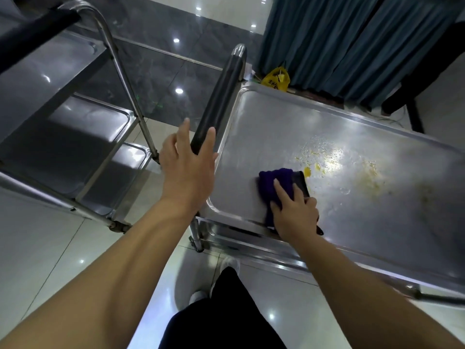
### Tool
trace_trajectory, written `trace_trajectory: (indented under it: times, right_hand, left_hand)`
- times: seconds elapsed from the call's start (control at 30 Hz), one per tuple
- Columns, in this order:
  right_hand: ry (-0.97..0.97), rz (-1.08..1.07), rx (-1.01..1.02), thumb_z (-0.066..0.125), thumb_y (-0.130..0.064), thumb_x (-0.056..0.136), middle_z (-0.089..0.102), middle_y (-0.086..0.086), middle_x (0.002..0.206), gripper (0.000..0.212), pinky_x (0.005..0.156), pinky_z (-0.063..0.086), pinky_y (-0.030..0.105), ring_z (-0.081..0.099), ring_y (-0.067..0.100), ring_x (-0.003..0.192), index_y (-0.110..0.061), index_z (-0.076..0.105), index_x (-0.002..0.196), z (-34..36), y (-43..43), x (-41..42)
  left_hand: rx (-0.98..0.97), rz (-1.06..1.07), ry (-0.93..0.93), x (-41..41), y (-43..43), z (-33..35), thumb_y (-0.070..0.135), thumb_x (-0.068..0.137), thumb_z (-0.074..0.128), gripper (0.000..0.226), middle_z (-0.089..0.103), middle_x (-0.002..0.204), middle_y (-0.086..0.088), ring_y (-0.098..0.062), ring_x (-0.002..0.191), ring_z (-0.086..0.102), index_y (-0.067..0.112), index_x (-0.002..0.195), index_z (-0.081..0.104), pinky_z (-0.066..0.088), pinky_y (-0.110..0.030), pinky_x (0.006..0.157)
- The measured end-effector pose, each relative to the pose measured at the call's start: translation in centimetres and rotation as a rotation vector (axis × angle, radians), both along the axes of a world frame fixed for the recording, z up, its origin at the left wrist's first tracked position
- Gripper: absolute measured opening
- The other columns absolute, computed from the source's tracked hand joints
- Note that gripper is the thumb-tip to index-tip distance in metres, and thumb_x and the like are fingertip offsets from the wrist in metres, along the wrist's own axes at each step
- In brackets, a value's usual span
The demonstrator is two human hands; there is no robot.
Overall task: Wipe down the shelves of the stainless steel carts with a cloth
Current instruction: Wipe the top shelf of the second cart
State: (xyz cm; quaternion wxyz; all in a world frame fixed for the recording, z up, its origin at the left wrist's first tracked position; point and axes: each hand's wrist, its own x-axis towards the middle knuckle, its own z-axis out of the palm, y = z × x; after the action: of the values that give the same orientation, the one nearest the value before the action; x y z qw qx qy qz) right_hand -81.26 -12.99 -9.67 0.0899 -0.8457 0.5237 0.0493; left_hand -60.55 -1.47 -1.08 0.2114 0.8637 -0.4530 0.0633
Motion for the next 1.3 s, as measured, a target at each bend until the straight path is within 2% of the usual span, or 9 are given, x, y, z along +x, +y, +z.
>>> trace_trajectory:
  times: [0.17,0.27,0.4,0.53,0.67,0.83,0.97,1.17,1.3]
  right_hand:
    - [-0.046,0.225,-0.062,0.036,-0.051,0.094,0.025,0.009,0.154,0.052,0.099,0.032,0.038,0.038,0.032,0.113,-0.047,0.021,0.144,0.3,4.5,-0.1]
    - [-0.04,0.289,-0.006,0.036,-0.053,0.094,0.026,0.003,0.154,0.053,0.101,0.031,0.037,0.039,0.032,0.117,-0.05,0.019,0.143,1.2,4.3,-2.0]
    - [-0.055,0.235,0.046,0.038,-0.053,0.093,0.028,0.0,0.152,0.055,0.102,0.034,0.04,0.036,0.03,0.12,-0.052,0.015,0.143,1.3,3.4,-5.2]
    - [-0.02,-0.017,0.001,0.04,-0.05,0.094,0.031,0.005,0.148,0.056,0.096,0.038,0.041,0.039,0.034,0.113,-0.047,0.018,0.145,1.4,-0.2,-9.0]
    - [0.042,-0.363,0.05,0.032,-0.048,0.096,0.024,0.012,0.148,0.056,0.099,0.035,0.045,0.038,0.039,0.118,-0.039,0.012,0.148,1.4,-5.0,-9.8]
    - [0.001,-0.113,-0.002,0.029,-0.049,0.096,0.016,0.012,0.154,0.056,0.103,0.025,0.044,0.03,0.038,0.124,-0.041,0.009,0.148,0.3,-2.2,-2.2]
    - [-0.054,0.277,0.012,0.036,-0.053,0.093,0.021,0.003,0.155,0.054,0.099,0.028,0.044,0.031,0.035,0.118,-0.052,0.015,0.143,0.4,-2.8,-3.0]
    - [-0.047,-0.241,0.088,0.036,-0.049,0.095,0.006,-0.002,0.159,0.055,0.109,0.013,0.051,0.012,0.036,0.138,-0.047,0.013,0.145,0.9,-12.8,-5.3]
    - [-0.071,-0.067,0.059,0.031,-0.05,0.096,0.004,0.003,0.159,0.058,0.112,0.011,0.05,0.008,0.041,0.141,-0.042,0.006,0.148,0.1,-10.3,-0.6]
  left_hand:
    - [-0.024,-0.261,-0.346,-3.2,-0.3,-0.9,0.006,0.068,0.062,0.05,0.035,0.133,-0.016,-0.033,0.119,0.034,0.012,0.118,0.057,0.039,-0.045,0.095]
    - [0.056,-0.414,-0.09,-5.2,-1.9,-1.8,0.003,0.071,0.067,0.048,0.048,0.132,-0.017,-0.033,0.125,0.042,0.003,0.118,0.055,0.043,-0.041,0.097]
    - [0.593,-0.467,0.138,-5.5,-2.5,-5.0,0.01,0.094,0.042,0.037,0.037,0.141,-0.01,-0.03,0.133,0.032,0.008,0.131,0.044,0.034,-0.034,0.101]
    - [0.874,-0.595,-0.224,-5.6,-2.3,-5.9,0.016,0.096,0.041,0.044,0.029,0.147,-0.022,-0.04,0.137,0.02,-0.001,0.136,0.039,0.018,-0.046,0.114]
    - [0.859,-0.524,-0.152,-5.9,-3.2,-6.3,0.017,0.096,0.042,0.038,0.043,0.135,-0.016,-0.034,0.128,0.035,0.003,0.131,0.046,0.027,-0.042,0.109]
    - [0.547,-0.25,0.171,-6.1,-4.7,-5.8,0.023,0.096,0.04,0.031,0.053,0.119,-0.004,-0.029,0.098,0.058,0.021,0.127,0.042,0.04,-0.035,0.07]
    - [0.455,-0.221,0.137,-6.4,-3.5,-7.1,0.023,0.091,0.046,0.027,0.049,0.114,-0.003,-0.028,0.087,0.056,0.02,0.117,0.051,0.043,-0.034,0.063]
    - [0.501,-0.152,0.208,-6.7,-3.9,-7.6,0.023,0.094,0.041,0.041,0.029,0.148,0.008,-0.024,0.114,0.051,0.028,0.134,0.044,0.05,-0.039,0.081]
    - [0.472,-0.101,0.15,-7.3,-5.4,-7.1,0.03,0.097,0.032,0.029,0.044,0.139,0.005,-0.026,0.104,0.053,0.027,0.113,0.057,0.047,-0.037,0.07]
